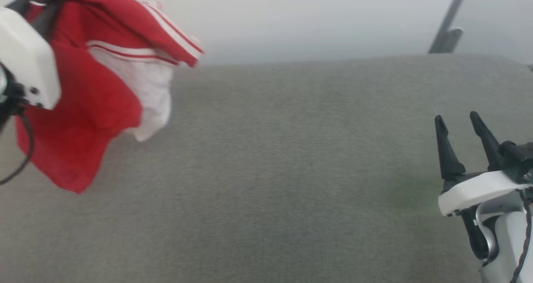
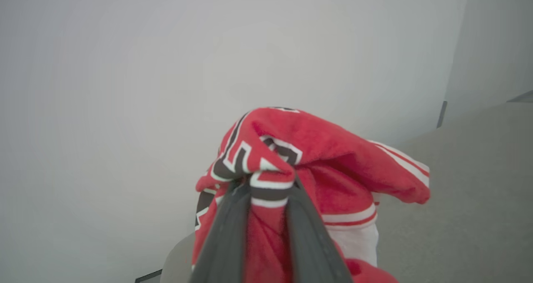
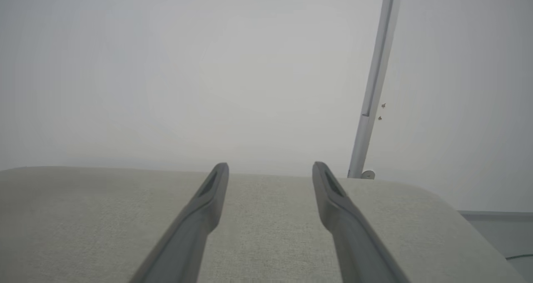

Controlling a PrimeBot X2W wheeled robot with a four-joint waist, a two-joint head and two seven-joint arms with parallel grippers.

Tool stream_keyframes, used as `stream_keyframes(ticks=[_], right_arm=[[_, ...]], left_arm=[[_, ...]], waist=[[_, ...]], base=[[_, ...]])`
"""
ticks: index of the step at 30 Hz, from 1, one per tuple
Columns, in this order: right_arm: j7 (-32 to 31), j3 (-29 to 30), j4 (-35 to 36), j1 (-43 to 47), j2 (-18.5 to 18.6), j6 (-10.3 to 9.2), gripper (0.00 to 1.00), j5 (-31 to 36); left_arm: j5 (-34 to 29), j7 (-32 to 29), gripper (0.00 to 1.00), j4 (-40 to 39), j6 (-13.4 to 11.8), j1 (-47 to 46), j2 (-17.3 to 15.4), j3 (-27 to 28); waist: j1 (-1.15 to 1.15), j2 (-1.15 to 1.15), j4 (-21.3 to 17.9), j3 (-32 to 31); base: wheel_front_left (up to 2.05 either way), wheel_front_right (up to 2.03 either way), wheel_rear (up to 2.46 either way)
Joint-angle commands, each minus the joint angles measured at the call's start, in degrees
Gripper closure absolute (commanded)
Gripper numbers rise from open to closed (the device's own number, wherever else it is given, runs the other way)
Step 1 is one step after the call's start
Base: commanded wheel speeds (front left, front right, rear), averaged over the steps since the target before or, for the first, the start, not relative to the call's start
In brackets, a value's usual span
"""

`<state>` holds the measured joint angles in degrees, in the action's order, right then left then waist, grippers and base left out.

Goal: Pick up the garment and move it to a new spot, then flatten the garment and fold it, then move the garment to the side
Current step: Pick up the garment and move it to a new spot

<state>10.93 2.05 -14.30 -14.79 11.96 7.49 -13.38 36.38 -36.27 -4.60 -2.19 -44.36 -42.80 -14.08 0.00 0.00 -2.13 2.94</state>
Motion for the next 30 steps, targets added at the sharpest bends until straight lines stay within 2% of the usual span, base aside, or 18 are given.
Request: stream_keyframes(ticks=[1, 7, 13, 23, 30], right_arm=[[0.17, 0.5, 0.29, -0.61, -0.2, 0.0, 0.0, 0.58], [0.71, 3.19, 0.14, -1.09, -0.7, 0.01, 0.0, 1.08], [1.43, 3.96, -0.49, -1.36, -2.18, 0.01, 0.0, 1.53], [2.72, 2.47, -2.67, -1.76, -4.04, 0.0, 0.0, 1.4], [3.24, 0.58, -4.2, -2.98, -3.85, 0.0, 0.0, 0.9]], left_arm=[[0.89, -0.44, 1.0, -1.43, -0.55, 0.79, 0.66, -0.37], [0.14, -2.33, 1.0, -6.16, -0.58, 0.37, 4.23, -5.02], [0.27, -3.43, 1.0, -4.85, 0.75, 1.7, 8.16, -10.76], [1.29, -4.14, 1.0, 2.34, 0.01, 10.79, 12.35, -17.76], [2.39, -2.19, 1.0, 11.46, 1.98, 14.88, 13.86, -20.21]], waist=[[0.0, 0.0, -2.55, 1.18], [0.0, 0.0, -6.52, 3.56], [0.0, 0.0, -9.34, 5.63], [0.0, 0.0, -10.86, 7.92], [0.0, 0.0, -10.85, 8.29]], base=[[0.0, 0.0, 0.0], [0.0, 0.0, 0.0], [0.0, 0.0, 0.0], [0.0, 0.0, 0.0], [0.0, 0.0, 0.0]])
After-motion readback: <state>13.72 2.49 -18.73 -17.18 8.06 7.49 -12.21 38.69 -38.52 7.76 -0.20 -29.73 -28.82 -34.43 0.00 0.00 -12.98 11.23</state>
